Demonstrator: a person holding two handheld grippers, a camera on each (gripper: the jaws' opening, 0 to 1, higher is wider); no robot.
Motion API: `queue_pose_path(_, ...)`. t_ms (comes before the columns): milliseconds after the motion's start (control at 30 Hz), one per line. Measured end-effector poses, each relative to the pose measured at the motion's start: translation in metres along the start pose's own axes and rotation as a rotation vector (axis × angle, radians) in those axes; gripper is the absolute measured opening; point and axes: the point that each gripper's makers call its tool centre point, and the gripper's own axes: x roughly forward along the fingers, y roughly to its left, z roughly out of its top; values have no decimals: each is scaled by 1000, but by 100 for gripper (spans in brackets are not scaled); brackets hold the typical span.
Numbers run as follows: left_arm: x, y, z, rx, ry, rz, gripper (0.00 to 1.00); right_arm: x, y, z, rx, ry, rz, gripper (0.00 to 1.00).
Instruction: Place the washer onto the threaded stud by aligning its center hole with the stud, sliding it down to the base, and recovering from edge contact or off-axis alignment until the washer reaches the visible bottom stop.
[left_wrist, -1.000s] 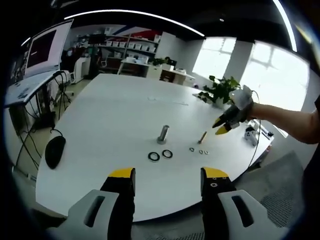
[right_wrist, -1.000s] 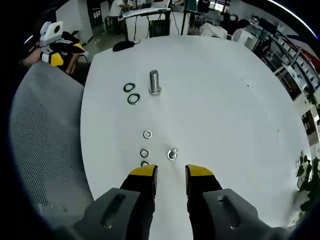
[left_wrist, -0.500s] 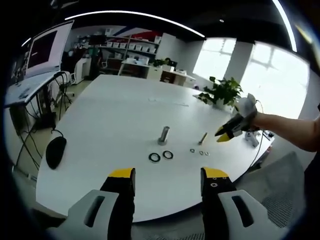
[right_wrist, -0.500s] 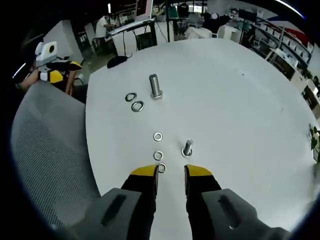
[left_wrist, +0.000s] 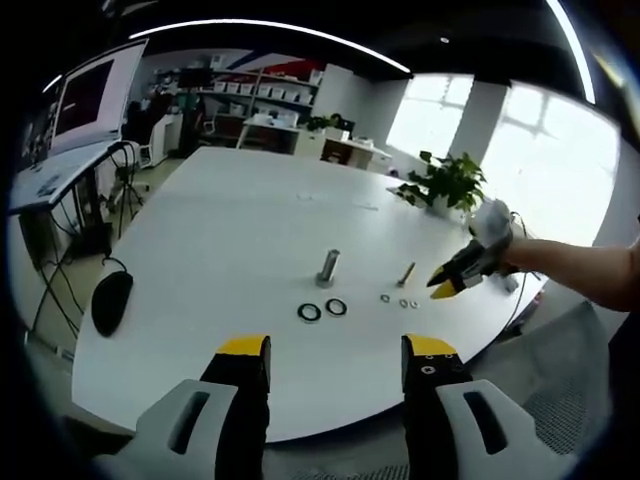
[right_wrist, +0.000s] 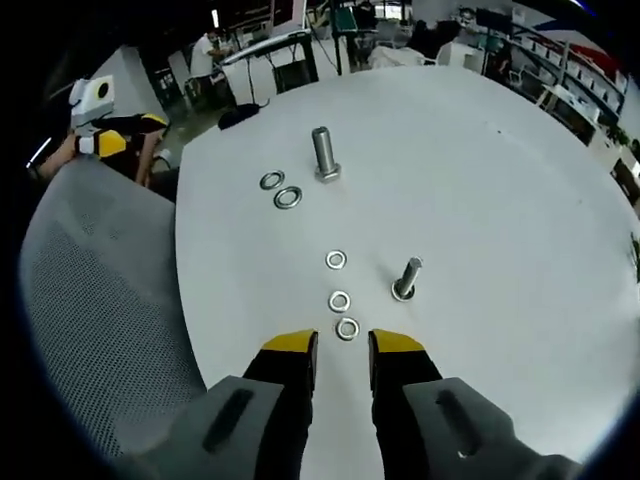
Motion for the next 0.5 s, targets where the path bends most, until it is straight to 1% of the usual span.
queue_pose_path(133, 0, 0, -1, 1, 6, -1, 51, 5, 2, -3, -22, 31, 2, 23)
queue_pose_path(167, 0, 0, -1, 0, 6, -1, 51, 6, 2, -4, -39, 42, -2, 23)
queue_pose_path(267, 0, 0, -1, -1, 5, -1, 51, 9, 0, -7, -53, 65, -5, 23)
queue_pose_path(333, 0, 0, -1, -3, 5, 0, 51, 10, -2, -11, -90, 100, -12, 23)
queue_pose_path(400, 0, 0, -1, -2, 5, 0, 51, 13, -2, -12, -111, 118, -13, 23)
queue_pose_path(500, 0, 0, -1, -4, 4, 0, 51, 17, -2, -13, -126, 130, -14, 23)
